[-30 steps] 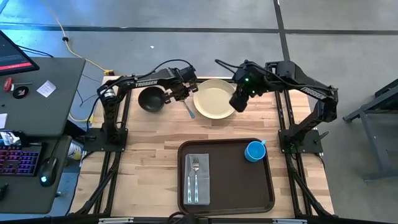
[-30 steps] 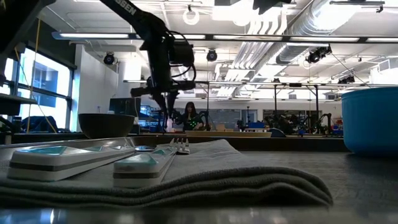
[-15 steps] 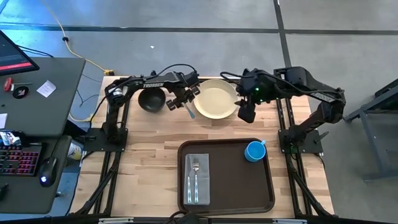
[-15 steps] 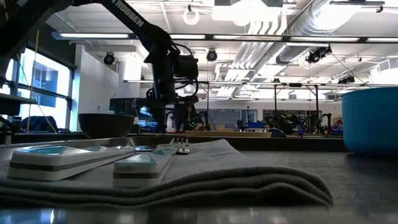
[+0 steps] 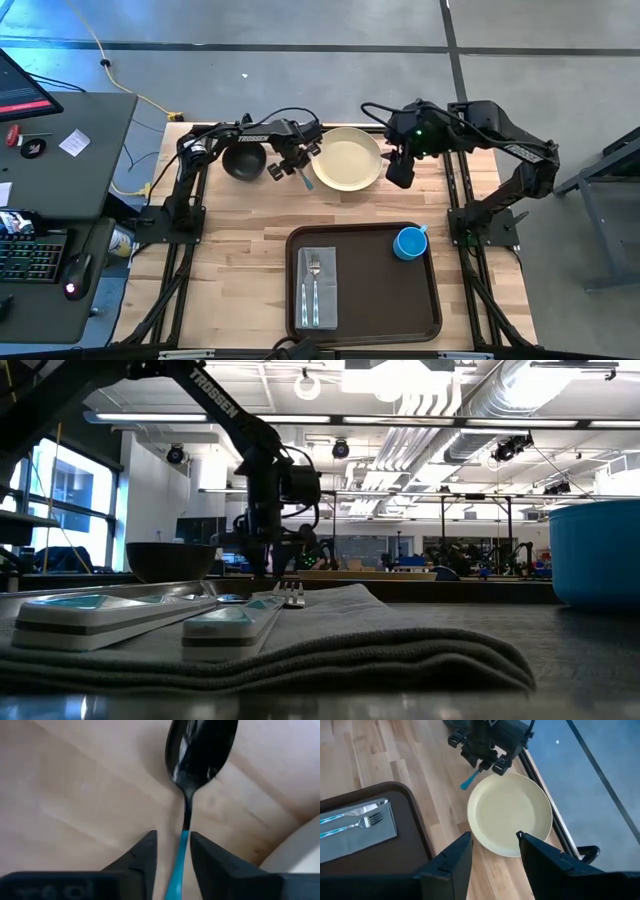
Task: Set up tray
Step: Put the blue spoon on the gray table napkin to the right side of the white fork
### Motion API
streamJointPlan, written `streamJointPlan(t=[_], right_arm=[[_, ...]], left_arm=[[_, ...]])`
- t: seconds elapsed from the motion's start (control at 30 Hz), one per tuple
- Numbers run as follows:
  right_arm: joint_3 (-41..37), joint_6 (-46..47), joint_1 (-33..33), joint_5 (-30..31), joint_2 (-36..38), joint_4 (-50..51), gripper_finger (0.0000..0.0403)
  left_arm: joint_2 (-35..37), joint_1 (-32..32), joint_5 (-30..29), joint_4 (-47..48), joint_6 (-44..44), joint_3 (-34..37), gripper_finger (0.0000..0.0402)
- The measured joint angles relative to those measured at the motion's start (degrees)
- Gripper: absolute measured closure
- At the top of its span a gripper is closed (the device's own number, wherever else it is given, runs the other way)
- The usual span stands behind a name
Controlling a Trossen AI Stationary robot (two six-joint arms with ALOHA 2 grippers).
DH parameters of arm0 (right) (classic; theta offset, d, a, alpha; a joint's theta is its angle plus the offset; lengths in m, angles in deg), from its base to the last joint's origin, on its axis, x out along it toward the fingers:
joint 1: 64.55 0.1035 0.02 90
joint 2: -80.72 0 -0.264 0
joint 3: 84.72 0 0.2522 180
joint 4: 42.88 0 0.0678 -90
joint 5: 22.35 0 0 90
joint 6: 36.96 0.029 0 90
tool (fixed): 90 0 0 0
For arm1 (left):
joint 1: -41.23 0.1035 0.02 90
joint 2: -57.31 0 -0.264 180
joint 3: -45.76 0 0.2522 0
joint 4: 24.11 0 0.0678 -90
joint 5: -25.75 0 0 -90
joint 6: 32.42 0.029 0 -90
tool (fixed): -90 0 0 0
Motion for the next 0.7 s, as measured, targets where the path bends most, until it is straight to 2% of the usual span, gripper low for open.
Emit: streamJointPlan(t=[0.4, 0.53, 0.7], right_arm=[[0.00, -0.14, -0.03, 0.24, -0.02, 0.00, 0.0247], [0.00, -0.08, -0.05, 0.25, -0.01, 0.02, 0.0247], [0.00, 0.41, -0.03, 0.70, -0.02, 0.00, 0.0247]], left_arm=[[0.00, 2.52, -0.51, -0.75, 2.17, 0.00, 0.0358], [0.04, 2.62, -0.51, -0.73, 2.79, 0.00, 0.0358], [0.04, 2.57, -0.36, -0.62, 3.36, 0.00, 0.0325]])
